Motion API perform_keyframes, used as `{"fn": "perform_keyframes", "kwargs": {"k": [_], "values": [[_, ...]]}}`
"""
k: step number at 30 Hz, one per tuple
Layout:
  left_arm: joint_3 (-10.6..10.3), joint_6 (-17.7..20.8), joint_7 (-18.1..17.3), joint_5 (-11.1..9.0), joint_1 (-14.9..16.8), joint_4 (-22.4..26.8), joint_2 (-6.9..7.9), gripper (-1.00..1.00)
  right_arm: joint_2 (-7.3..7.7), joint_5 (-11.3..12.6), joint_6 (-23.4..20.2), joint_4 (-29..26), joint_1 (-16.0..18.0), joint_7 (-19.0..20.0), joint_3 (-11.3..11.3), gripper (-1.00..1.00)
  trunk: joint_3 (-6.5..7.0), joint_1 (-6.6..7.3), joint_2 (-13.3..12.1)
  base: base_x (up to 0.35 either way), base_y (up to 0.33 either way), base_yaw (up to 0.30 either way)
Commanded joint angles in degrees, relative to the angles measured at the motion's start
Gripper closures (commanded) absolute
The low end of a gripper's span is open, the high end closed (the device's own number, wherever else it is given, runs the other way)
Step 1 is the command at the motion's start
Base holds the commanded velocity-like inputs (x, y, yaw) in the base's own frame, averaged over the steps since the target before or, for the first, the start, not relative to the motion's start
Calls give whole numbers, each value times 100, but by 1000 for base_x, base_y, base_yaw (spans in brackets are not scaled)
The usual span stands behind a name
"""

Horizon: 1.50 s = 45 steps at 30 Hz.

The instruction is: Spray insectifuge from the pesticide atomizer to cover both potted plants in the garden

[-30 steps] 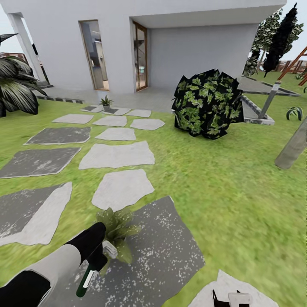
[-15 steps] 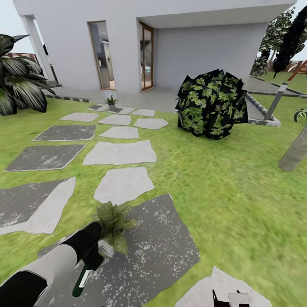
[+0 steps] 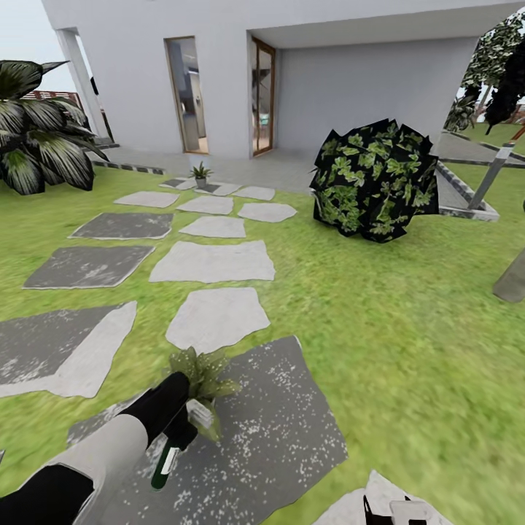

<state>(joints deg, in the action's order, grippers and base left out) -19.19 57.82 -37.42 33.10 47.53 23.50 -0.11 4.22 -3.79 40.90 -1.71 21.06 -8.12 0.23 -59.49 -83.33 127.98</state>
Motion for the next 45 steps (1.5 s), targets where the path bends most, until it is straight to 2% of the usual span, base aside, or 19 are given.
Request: {"fn": "perform_keyframes", "kwargs": {"k": [1, 4, 7, 11, 14, 24, 28, 40, 44, 45], "values": [[-22, 8, -61, 67, 2, -6, 7, 100, 0, -42, 11, 4, 3, -40, 3, -100, -5, 1, 2, 25, -22, 0], [-32, 1, -56, 84, -52, -192, 107, 100, 0, -45, 7, 4, 3, -35, 2, -100, -5, 1, 2, 6, -5, 0], [-56, -7, -62, 90, -228, -278, 129, 100, 0, -51, 6, 4, 3, -39, 1, -100, -5, 1, 2, 0, 0, 0], [-80, -16, -67, 92, -350, -285, 124, 100, 0, -52, 9, 4, 3, -40, 3, -100, -5, 1, 2, 0, 0, 0], [-97, -14, -79, 98, -365, -283, 68, 100, 0, -52, 8, 4, 3, -40, 3, -100, -5, 1, 2, 0, 0, 0], [-102, 26, -135, 53, -305, -290, 47, 100, 0, -52, 6, 4, 3, -33, 3, -100, -5, 1, 2, 0, 0, 0], [-95, 35, -161, 55, -284, -278, 85, 100, 0, -52, 6, 4, 3, -32, 3, -100, -5, 1, 2, 8, 0, 0], [-88, 36, -161, 63, -309, -255, 73, 100, 0, -52, 6, 4, 3, -34, 3, -100, -5, 1, 2, 212, 0, 0], [-38, 59, -169, 49, -207, -198, 135, 100, 0, -52, 6, 4, 3, -37, 3, -100, -5, 1, 2, 4, 0, 0], [-35, 65, -171, 38, -81, -199, 139, 100, 0, -52, 6, 4, 3, -37, 3, -100, -5, 1, 2, 0, 0, 0]]}}
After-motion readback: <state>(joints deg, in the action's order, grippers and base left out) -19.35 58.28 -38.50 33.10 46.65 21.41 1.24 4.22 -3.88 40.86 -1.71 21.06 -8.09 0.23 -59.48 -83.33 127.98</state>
